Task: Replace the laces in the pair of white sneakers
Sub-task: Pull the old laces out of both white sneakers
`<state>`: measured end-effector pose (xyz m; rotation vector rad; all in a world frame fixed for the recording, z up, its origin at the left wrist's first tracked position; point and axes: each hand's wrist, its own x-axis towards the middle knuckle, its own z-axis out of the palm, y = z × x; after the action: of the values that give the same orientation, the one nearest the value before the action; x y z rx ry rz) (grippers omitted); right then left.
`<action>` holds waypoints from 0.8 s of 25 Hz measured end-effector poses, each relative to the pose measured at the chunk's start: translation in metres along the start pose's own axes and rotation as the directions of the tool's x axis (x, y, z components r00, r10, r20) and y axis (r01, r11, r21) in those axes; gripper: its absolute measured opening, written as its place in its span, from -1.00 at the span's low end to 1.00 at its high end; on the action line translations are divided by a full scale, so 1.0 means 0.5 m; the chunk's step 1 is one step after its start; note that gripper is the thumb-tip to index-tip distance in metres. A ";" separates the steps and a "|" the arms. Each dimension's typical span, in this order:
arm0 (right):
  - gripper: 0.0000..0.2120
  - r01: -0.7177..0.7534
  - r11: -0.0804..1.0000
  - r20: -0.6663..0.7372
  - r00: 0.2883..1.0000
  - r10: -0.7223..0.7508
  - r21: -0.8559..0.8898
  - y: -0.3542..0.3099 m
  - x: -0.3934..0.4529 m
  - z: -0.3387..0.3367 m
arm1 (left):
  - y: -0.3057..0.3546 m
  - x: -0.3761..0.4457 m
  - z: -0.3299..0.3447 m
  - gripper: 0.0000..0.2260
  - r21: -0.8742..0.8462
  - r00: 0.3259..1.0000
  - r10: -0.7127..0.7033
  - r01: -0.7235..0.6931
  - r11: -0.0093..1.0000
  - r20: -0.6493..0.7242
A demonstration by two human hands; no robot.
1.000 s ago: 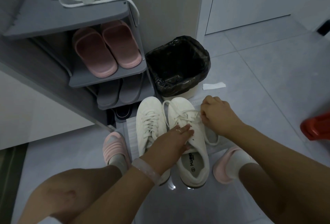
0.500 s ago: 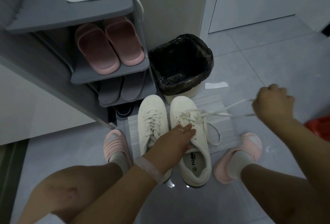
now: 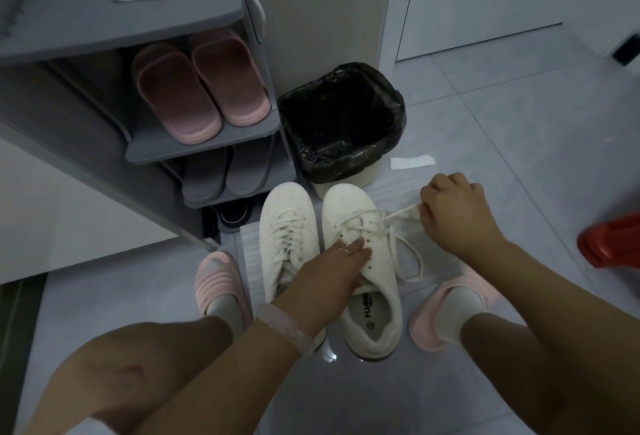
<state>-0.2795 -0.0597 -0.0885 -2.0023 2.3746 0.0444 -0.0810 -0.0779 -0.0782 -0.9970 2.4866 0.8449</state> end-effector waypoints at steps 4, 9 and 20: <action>-0.83 -0.212 0.966 0.016 0.977 0.212 0.146 0.029 -0.006 0.006 | 0.002 0.000 0.004 -0.54 0.024 1.000 -0.010 0.009 1.000 0.009; -0.67 -0.361 0.893 0.101 0.932 0.347 0.269 0.104 -0.005 -0.021 | 0.001 -0.001 0.002 -0.54 0.020 1.000 0.003 -0.003 1.000 -0.014; -0.55 0.045 0.934 0.288 0.945 -0.156 0.355 -0.144 -0.059 -0.018 | -0.053 0.063 -0.034 -0.82 -0.212 0.848 -0.290 0.216 0.953 -0.444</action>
<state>-0.2039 -0.0434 -0.0782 -1.7953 1.9270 -0.0513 -0.0858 -0.1200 -0.0915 -1.7269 2.6047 0.7895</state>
